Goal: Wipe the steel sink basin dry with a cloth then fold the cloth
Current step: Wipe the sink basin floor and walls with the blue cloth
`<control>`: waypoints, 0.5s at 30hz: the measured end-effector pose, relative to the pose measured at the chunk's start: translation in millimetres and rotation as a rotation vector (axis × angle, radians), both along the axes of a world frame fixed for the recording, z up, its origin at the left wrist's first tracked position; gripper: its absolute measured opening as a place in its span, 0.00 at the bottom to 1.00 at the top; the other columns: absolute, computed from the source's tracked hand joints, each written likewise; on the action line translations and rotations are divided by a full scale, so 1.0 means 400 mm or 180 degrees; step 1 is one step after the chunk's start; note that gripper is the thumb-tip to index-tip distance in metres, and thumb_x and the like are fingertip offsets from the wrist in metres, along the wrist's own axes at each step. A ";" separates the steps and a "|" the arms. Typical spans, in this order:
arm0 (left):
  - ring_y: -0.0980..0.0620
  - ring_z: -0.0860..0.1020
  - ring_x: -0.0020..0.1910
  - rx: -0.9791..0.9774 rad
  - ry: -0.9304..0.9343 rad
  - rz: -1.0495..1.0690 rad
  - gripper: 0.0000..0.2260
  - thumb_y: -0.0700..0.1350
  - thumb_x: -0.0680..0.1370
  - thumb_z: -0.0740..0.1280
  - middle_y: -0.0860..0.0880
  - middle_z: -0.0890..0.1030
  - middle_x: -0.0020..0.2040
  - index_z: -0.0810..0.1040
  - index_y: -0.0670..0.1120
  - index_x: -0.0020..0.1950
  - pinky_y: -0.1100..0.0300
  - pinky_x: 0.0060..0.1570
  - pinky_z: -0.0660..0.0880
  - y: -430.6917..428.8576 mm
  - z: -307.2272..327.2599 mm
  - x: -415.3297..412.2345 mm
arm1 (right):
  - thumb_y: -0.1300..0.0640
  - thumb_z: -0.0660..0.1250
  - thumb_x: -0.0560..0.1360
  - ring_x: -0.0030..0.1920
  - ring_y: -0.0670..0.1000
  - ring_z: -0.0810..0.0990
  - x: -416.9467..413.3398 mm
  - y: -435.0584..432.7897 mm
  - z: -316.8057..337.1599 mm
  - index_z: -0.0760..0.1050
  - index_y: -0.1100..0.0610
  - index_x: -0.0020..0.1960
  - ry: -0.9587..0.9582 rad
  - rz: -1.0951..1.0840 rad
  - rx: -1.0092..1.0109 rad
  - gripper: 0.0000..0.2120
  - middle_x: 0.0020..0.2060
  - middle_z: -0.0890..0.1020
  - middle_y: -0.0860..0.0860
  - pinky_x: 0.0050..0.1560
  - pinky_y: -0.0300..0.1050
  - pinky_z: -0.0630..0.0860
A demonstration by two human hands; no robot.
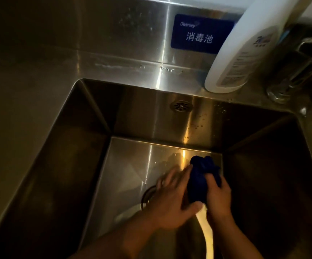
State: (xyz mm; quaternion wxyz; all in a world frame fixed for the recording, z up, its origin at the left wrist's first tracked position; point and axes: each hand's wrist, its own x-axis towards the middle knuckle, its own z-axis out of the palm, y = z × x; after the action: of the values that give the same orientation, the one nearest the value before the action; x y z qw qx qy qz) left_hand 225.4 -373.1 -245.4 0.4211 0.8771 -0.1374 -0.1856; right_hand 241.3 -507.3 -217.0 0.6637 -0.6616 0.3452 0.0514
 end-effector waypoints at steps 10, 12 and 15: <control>0.35 0.59 0.74 0.1904 -0.0585 0.0971 0.31 0.61 0.79 0.45 0.36 0.62 0.74 0.62 0.44 0.75 0.41 0.71 0.56 0.320 -0.191 0.048 | 0.35 0.58 0.73 0.75 0.65 0.43 0.107 -0.140 -0.210 0.43 0.40 0.76 0.0264 0.2582 -0.4322 0.37 0.77 0.44 0.56 0.72 0.66 0.48; 0.35 0.57 0.75 0.2006 -0.0621 0.0736 0.31 0.62 0.79 0.42 0.36 0.60 0.75 0.60 0.46 0.76 0.40 0.71 0.56 0.336 -0.220 0.037 | 0.29 0.50 0.72 0.74 0.60 0.30 0.108 -0.174 -0.264 0.30 0.35 0.72 0.0254 0.3176 -0.4480 0.38 0.74 0.29 0.52 0.71 0.64 0.37; 0.37 0.53 0.76 0.2029 -0.0575 0.0550 0.31 0.63 0.79 0.41 0.39 0.55 0.77 0.58 0.49 0.76 0.39 0.71 0.56 0.336 -0.260 0.019 | 0.27 0.43 0.71 0.75 0.62 0.37 0.098 -0.210 -0.311 0.35 0.33 0.73 -0.0030 0.3433 -0.4490 0.34 0.76 0.34 0.55 0.72 0.64 0.41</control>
State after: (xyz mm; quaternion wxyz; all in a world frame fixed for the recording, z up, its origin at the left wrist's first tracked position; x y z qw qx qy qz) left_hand 233.1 -238.6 -349.6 0.1262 0.9859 -0.0344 -0.1044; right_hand 280.6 -591.4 -341.2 -0.0116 -0.9893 -0.0650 0.1297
